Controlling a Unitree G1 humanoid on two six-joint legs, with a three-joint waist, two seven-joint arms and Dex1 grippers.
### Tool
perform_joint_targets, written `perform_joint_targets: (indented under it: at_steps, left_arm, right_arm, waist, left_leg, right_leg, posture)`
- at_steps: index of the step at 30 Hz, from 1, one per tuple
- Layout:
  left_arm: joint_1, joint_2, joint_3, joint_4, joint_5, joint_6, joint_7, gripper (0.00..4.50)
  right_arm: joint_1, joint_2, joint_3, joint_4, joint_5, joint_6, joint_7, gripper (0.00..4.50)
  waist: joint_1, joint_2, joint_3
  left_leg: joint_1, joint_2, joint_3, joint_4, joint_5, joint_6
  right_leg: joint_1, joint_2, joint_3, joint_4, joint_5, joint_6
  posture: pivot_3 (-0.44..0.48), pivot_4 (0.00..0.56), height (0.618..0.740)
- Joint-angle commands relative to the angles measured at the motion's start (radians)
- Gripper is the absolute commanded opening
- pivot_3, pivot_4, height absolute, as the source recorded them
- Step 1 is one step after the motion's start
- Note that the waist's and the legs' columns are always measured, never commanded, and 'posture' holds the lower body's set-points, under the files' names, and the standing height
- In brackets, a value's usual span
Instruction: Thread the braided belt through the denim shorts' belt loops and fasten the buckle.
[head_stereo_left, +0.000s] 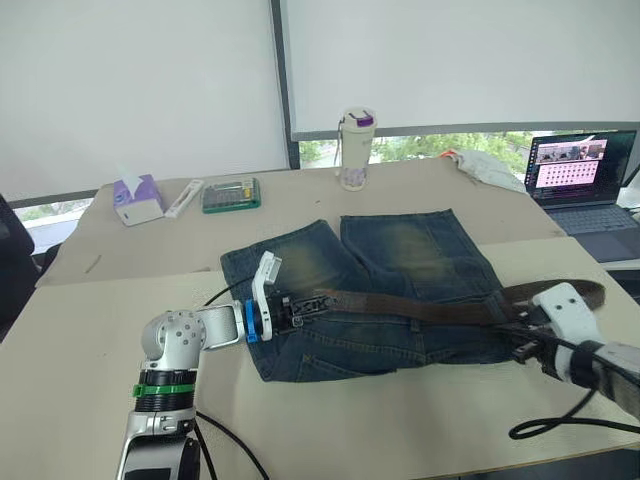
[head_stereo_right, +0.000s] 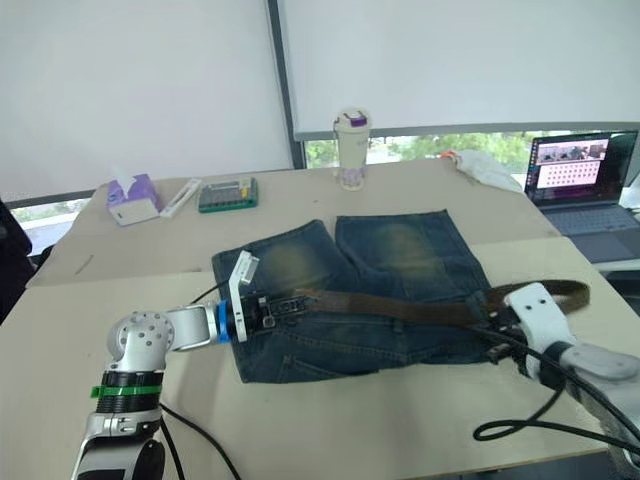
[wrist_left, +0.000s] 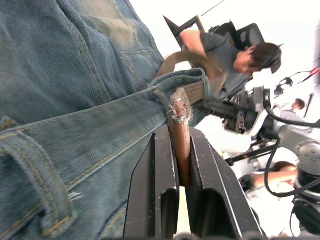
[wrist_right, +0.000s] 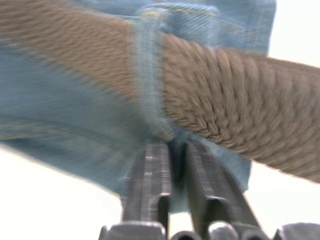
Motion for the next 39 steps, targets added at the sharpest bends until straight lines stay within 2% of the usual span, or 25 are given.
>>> perform_joint_targets:
  at_steps: [1, 2, 3, 7, 10, 16, 22, 25, 29, 30, 33, 34, 39]
  left_arm:
    - [-0.043, -0.065, 0.053, -0.010, -0.094, 0.026, 0.036, 0.00]
    - [-0.052, -0.086, 0.070, -0.002, -0.121, 0.036, 0.051, 0.00]
    - [-0.060, -0.105, 0.088, 0.005, -0.146, 0.047, 0.068, 0.00]
    - [-0.092, -0.156, 0.120, 0.033, -0.242, 0.101, 0.111, 0.00]
    - [-0.104, -0.163, 0.120, 0.039, -0.289, 0.127, 0.128, 0.00]
    - [-0.102, -0.142, 0.097, 0.041, -0.323, 0.152, 0.144, 0.00]
    - [-0.093, -0.126, 0.077, 0.026, -0.330, 0.149, 0.141, 0.00]
    - [-0.086, -0.124, 0.065, 0.013, -0.330, 0.144, 0.140, 0.00]
    - [-0.081, -0.119, 0.055, 0.008, -0.324, 0.135, 0.138, 0.00]
    - [-0.082, -0.118, 0.054, 0.009, -0.323, 0.133, 0.138, 0.00]
    - [-0.082, -0.118, 0.053, 0.008, -0.325, 0.128, 0.140, 0.00]
    - [-0.083, -0.119, 0.053, 0.009, -0.327, 0.127, 0.142, 0.00]
    - [-0.088, -0.116, 0.051, 0.009, -0.338, 0.126, 0.143, 0.00]
  right_arm:
    - [0.015, 0.050, -0.271, -0.163, 0.409, 0.142, 0.077, 1.99]
    - [0.020, 0.071, -0.306, -0.186, 0.516, 0.163, 0.046, 2.36]
    - [0.022, 0.090, -0.312, -0.208, 0.599, 0.169, -0.005, 2.36]
    - [-0.036, 0.300, -0.122, -0.235, 0.724, 0.114, -0.334, 2.36]
    - [-0.061, 0.412, -0.024, -0.221, 0.812, 0.053, -0.480, 2.36]
    - [-0.128, 0.495, 0.071, -0.181, 0.887, -0.078, -0.633, 2.36]
    - [-0.169, 0.486, 0.136, -0.162, 0.945, -0.139, -0.669, 2.36]
    - [-0.185, 0.469, 0.158, -0.157, 0.958, -0.159, -0.684, 1.64]
    - [-0.206, 0.439, 0.186, -0.162, 0.986, -0.173, -0.679, 0.23]
    - [-0.209, 0.433, 0.191, -0.162, 0.994, -0.176, -0.674, 0.07]
    - [-0.208, 0.414, 0.201, -0.162, 1.006, -0.184, -0.653, 0.07]
    - [-0.205, 0.408, 0.207, -0.164, 1.004, -0.184, -0.643, 0.67]
    - [-0.214, 0.408, 0.231, -0.141, 0.977, -0.218, -0.666, 2.26]
  waist:
    - [0.001, 0.000, 0.000]
    - [0.002, -0.001, 0.000]
    - [0.002, -0.002, 0.001]
    - [-0.008, -0.006, 0.000]
    - [-0.012, -0.001, -0.001]
    - [-0.009, 0.001, -0.003]
    - [-0.012, 0.006, -0.005]
    - [-0.012, 0.006, -0.006]
    - [-0.012, 0.006, -0.006]
    - [-0.012, 0.006, -0.006]
    - [-0.012, 0.006, -0.006]
    - [-0.012, 0.006, -0.006]
    - [-0.013, 0.006, -0.006]
  left_leg:
    - [0.000, 0.000, 0.000, 0.000, 0.000, 0.000]
    - [0.000, 0.001, 0.000, 0.000, -0.001, 0.001]
    - [0.000, 0.001, 0.000, 0.000, -0.001, 0.002]
    - [0.001, 0.002, -0.001, -0.002, -0.004, 0.006]
    - [0.001, 0.001, 0.000, -0.001, 0.000, -0.001]
    - [0.001, 0.000, -0.001, -0.001, 0.000, -0.001]
    - [0.001, 0.000, 0.000, -0.001, 0.000, -0.001]
    - [0.001, 0.000, 0.000, -0.001, 0.000, -0.001]
    - [0.001, 0.000, -0.001, -0.001, 0.000, -0.001]
    - [0.001, 0.000, -0.001, -0.001, 0.000, -0.001]
    - [0.001, 0.000, 0.000, -0.001, 0.000, -0.001]
    - [0.001, 0.000, 0.000, -0.001, 0.000, -0.001]
    - [0.001, 0.000, 0.000, -0.001, 0.000, -0.001]
  right_leg:
    - [0.001, 0.000, 0.000, 0.000, 0.000, 0.000]
    - [0.001, 0.000, 0.000, 0.000, 0.000, 0.000]
    - [0.002, 0.000, 0.000, 0.000, 0.000, 0.000]
    - [0.005, 0.001, 0.000, 0.000, 0.000, 0.000]
    - [-0.001, 0.000, 0.001, 0.001, 0.000, 0.000]
    - [-0.002, 0.000, 0.001, 0.001, 0.000, 0.000]
    - [-0.002, 0.001, 0.001, 0.001, 0.000, 0.000]
    - [-0.002, 0.001, 0.001, 0.001, 0.000, 0.000]
    - [-0.002, 0.001, 0.001, 0.001, 0.000, 0.000]
    - [-0.001, 0.001, 0.001, 0.001, 0.000, 0.000]
    - [-0.001, 0.001, 0.001, 0.001, 0.000, 0.000]
    - [-0.001, 0.001, 0.001, 0.001, 0.000, 0.000]
    - [-0.001, 0.001, 0.001, 0.001, 0.000, 0.000]
  posture:
    - [0.000, 0.150, 0.740]
    - [0.000, 0.150, 0.740]
    - [0.000, 0.150, 0.740]
    - [0.000, 0.150, 0.740]
    - [0.000, 0.150, 0.740]
    - [0.000, 0.150, 0.740]
    - [0.000, 0.150, 0.740]
    - [0.000, 0.150, 0.740]
    - [0.000, 0.150, 0.740]
    - [0.000, 0.150, 0.740]
    - [0.000, 0.150, 0.740]
    - [0.000, 0.150, 0.740]
    - [0.000, 0.150, 0.740]
